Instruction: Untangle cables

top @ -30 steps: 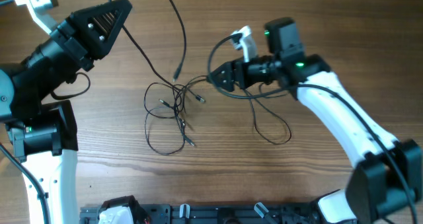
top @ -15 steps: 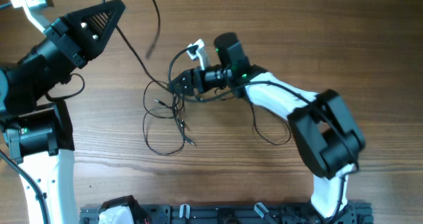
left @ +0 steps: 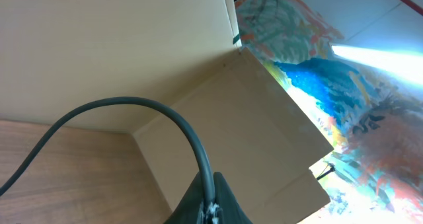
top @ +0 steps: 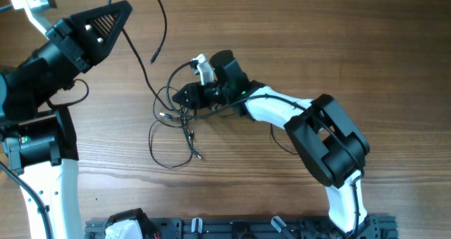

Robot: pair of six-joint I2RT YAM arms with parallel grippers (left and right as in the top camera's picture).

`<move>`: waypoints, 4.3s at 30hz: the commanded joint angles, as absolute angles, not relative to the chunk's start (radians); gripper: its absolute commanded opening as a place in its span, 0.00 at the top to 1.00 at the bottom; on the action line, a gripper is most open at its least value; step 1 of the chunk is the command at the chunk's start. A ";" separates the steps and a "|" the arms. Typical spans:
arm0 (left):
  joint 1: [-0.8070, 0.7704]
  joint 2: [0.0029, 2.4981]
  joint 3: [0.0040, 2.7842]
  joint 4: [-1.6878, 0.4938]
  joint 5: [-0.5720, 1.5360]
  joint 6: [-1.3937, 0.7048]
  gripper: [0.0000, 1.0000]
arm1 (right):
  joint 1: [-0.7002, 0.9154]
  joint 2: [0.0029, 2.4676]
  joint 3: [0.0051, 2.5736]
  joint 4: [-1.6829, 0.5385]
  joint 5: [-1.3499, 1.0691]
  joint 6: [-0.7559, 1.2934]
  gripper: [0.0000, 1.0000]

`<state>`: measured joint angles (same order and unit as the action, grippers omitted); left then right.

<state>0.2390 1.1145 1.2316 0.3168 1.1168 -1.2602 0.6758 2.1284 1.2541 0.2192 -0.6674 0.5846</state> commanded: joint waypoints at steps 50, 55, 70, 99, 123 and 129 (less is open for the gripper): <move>0.677 1.264 1.240 0.543 1.035 -1.398 0.96 | -0.149 1.736 1.168 -0.715 -0.398 0.387 0.96; 0.632 1.267 1.240 0.324 1.042 -1.160 0.96 | -0.112 1.736 1.168 -0.712 -0.437 0.350 0.96; 0.251 1.255 1.274 -0.517 0.569 -0.387 0.96 | -0.081 1.736 1.168 -0.745 -0.445 0.313 0.96; 0.564 1.433 1.900 -0.642 -0.493 -0.345 0.96 | -0.081 1.736 1.168 -0.764 -0.426 0.288 0.96; 0.552 1.773 1.702 -0.849 -0.313 -0.479 0.41 | -0.081 1.736 1.168 -0.775 -0.419 0.285 0.96; 0.537 1.740 1.703 -0.864 -0.144 -0.450 0.38 | -0.081 1.726 1.195 -0.774 -0.612 0.149 0.95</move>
